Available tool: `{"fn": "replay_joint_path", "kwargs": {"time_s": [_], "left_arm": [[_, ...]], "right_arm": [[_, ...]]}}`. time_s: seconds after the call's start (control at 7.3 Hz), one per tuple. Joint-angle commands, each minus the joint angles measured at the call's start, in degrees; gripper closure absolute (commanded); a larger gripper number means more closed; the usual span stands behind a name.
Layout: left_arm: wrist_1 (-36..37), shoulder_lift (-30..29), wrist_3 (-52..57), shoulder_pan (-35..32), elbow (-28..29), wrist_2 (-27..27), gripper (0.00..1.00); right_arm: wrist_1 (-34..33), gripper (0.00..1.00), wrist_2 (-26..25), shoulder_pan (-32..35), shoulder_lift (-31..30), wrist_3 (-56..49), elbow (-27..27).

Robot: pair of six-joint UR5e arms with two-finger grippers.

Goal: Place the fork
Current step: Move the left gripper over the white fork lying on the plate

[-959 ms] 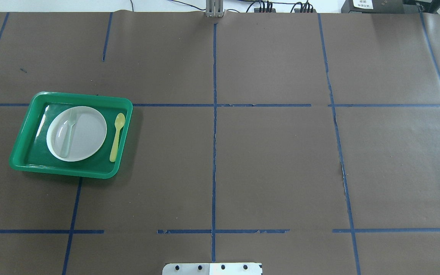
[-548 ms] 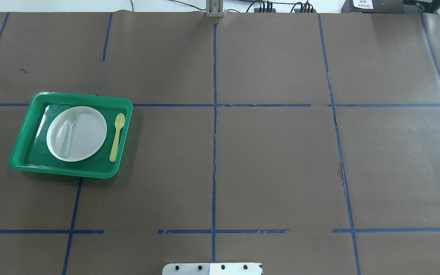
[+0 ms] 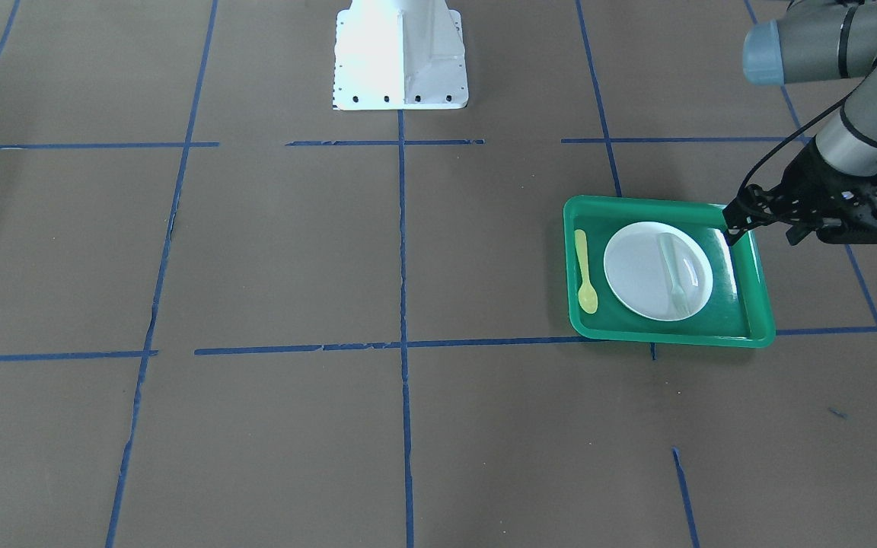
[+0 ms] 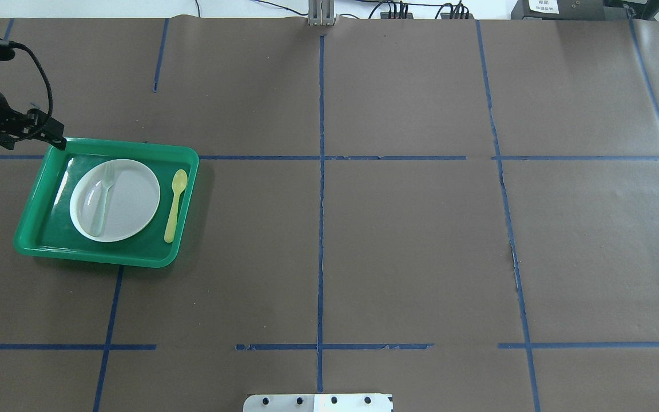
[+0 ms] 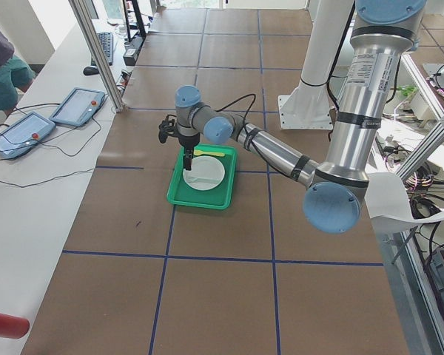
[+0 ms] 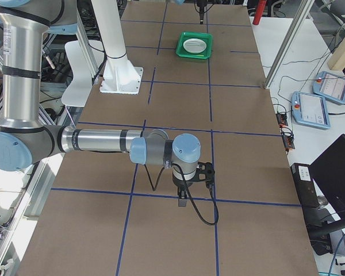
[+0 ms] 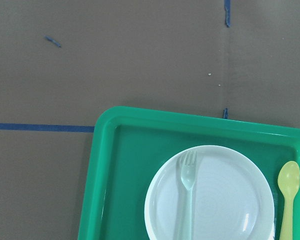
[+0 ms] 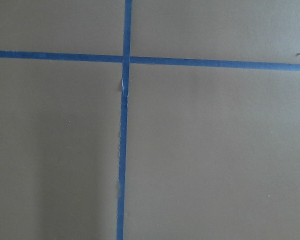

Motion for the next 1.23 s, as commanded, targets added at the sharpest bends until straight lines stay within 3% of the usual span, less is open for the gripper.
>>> {"fn": "replay_joint_path", "kwargs": {"time_s": [0.0, 0.14, 0.68, 1.1], "left_arm": [[-10.5, 0.5, -3.6, 4.8, 7.5, 0.5, 0.00], [-13.2, 0.6, -5.5, 7.0, 8.8, 3.7, 0.00], [-15.6, -0.7, -7.6, 10.8, 12.8, 4.4, 0.01], [-18.7, -1.0, -7.9, 11.1, 15.2, 4.3, 0.11]], "right_arm": [[0.0, 0.00, 0.0, 0.0, 0.0, 0.0, -0.1], [0.0, 0.00, 0.0, 0.0, 0.0, 0.0, -0.1], [0.0, 0.00, 0.0, 0.0, 0.0, 0.0, 0.0], [0.0, 0.00, 0.0, 0.0, 0.0, 0.0, -0.1]]}}
